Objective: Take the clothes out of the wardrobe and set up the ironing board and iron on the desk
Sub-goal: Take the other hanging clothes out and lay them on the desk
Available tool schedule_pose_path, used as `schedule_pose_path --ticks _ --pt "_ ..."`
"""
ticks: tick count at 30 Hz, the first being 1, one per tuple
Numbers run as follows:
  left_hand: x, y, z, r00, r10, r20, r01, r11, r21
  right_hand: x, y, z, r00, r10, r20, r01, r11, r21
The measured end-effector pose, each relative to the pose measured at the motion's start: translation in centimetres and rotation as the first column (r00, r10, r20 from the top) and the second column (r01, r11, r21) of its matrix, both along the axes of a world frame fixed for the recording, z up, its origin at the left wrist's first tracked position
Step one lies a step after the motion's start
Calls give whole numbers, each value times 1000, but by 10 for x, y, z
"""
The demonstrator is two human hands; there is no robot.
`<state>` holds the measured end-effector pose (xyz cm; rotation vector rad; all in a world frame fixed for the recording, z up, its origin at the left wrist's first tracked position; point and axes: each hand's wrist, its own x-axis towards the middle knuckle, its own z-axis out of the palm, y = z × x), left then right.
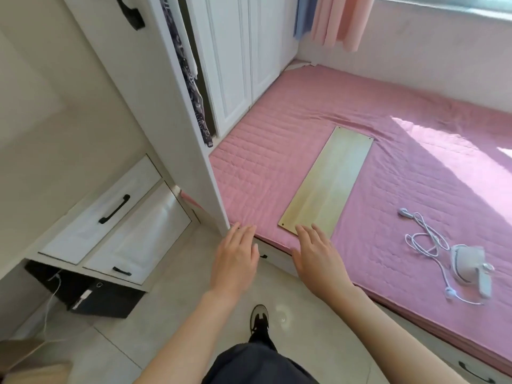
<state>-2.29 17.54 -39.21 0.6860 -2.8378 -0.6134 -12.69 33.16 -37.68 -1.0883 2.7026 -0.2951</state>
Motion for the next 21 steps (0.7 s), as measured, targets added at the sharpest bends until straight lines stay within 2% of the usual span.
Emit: schedule_pose_path --ticks 5,11,16,21 --pt "-56 -45 11 999 -40 -30 38 997 -68 -53 -47 5 999 -23 -27 23 1000 1" --pt "-109 -81 13 998 -56 -15 55 996 -72 -105 -95 8 1000 7 -29 -8 1000 -20" --pt "-155 -105 17 1000 4 -23 -5 1000 -28 -151 -131 14 998 43 -55 -46 998 -41" --pt "-207 -136 35 991 120 -53 -122 991 -45 -204 -172 25 991 109 -71 -113 992 -51"
